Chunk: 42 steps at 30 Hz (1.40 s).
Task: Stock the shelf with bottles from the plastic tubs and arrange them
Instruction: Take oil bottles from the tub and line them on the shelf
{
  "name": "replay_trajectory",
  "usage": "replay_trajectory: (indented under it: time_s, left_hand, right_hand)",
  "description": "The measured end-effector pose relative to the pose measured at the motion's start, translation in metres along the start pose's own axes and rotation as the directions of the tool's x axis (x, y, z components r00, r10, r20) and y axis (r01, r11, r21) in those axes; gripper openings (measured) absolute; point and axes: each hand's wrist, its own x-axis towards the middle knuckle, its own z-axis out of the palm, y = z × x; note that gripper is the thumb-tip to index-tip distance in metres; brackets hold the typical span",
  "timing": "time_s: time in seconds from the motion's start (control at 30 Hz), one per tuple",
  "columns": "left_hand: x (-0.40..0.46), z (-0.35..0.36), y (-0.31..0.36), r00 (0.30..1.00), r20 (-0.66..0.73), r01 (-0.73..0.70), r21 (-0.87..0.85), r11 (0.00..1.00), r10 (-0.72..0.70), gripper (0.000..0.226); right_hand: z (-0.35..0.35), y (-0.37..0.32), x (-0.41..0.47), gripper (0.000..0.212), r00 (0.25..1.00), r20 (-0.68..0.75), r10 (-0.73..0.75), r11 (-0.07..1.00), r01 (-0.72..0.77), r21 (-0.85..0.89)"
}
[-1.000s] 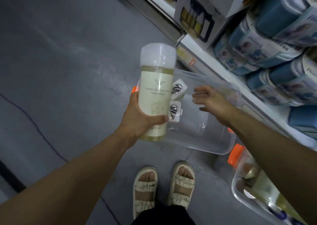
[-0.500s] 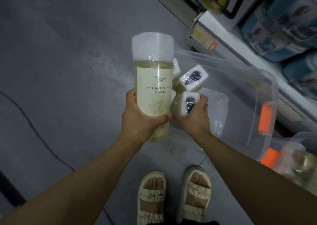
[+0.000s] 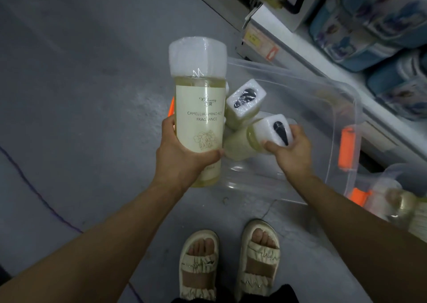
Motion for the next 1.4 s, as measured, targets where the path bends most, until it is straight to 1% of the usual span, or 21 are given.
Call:
replay_trajectory:
  time_s: [0.07,0.13,0.33,0.5,0.57,0.67,0.73,0.9,1.0,1.13,1.3,1.37,1.4]
  left_hand:
    - [-0.003,0.001,0.005,1.000,0.004,-0.006,0.010,1.000,0.006,0.090]
    - [-0.007,0.001,0.012,1.000,0.005,-0.010,0.026,1.000,0.010,0.087]
    - [-0.028,-0.004,0.056,0.999,0.007,-0.034,0.029,0.999,0.034,0.094]
    - [-0.053,-0.016,0.118,0.997,0.034,-0.066,-0.004,0.998,0.066,0.088]
    - [-0.063,-0.024,0.147,0.995,0.044,-0.089,-0.008,0.996,0.089,0.087]
    - [-0.080,-0.040,0.192,0.991,0.052,-0.126,-0.002,0.992,0.126,0.087]
    - [-0.091,-0.052,0.223,0.987,0.055,-0.151,0.013,0.988,0.150,0.087]
    - [-0.123,-0.085,0.298,0.974,0.043,-0.225,0.017,0.974,0.224,0.085]
    - [-0.145,-0.106,0.343,0.957,0.045,-0.285,-0.020,0.958,0.286,0.085]
    - [-0.174,-0.134,0.398,0.930,0.052,-0.360,-0.059,0.931,0.363,0.084]
    - [-0.211,-0.162,0.466,0.889,0.052,-0.449,-0.085,0.889,0.454,0.085]
    - [-0.224,-0.170,0.492,0.871,0.059,-0.482,-0.093,0.871,0.488,0.087]
    - [-0.231,-0.174,0.506,0.856,0.061,-0.507,-0.088,0.858,0.513,0.088]
  right_hand:
    - [-0.019,-0.006,0.005,0.044,1.000,0.022,0.019,0.998,-0.021,0.062]
    - [-0.041,-0.015,0.009,0.044,0.998,0.044,0.035,0.996,-0.038,0.082]
    - [-0.109,-0.074,0.005,0.045,0.996,0.083,0.019,0.978,-0.036,0.204]
    - [-0.165,-0.144,-0.008,0.036,0.991,0.129,-0.025,0.980,-0.001,0.200]
    - [-0.185,-0.180,-0.019,0.033,0.988,0.133,-0.083,0.982,0.058,0.182]
    - [-0.213,-0.234,-0.035,0.021,0.974,0.139,-0.177,0.979,0.159,0.127]
    - [-0.228,-0.270,-0.048,0.017,0.963,0.140,-0.230,0.972,0.221,0.077]
    - [-0.268,-0.351,-0.086,0.036,0.938,0.120,-0.325,0.942,0.332,-0.044]
    - [-0.293,-0.395,-0.113,0.038,0.927,0.058,-0.372,0.923,0.375,-0.080]
    - [-0.326,-0.448,-0.151,0.033,0.896,-0.016,-0.443,0.888,0.436,-0.149]
    - [-0.371,-0.513,-0.201,0.023,0.865,-0.091,-0.494,0.859,0.469,-0.205]
    - [-0.390,-0.536,-0.223,0.026,0.850,-0.122,-0.512,0.846,0.474,-0.246]
    - [-0.400,-0.548,-0.234,0.031,0.846,-0.134,-0.516,0.842,0.472,-0.262]
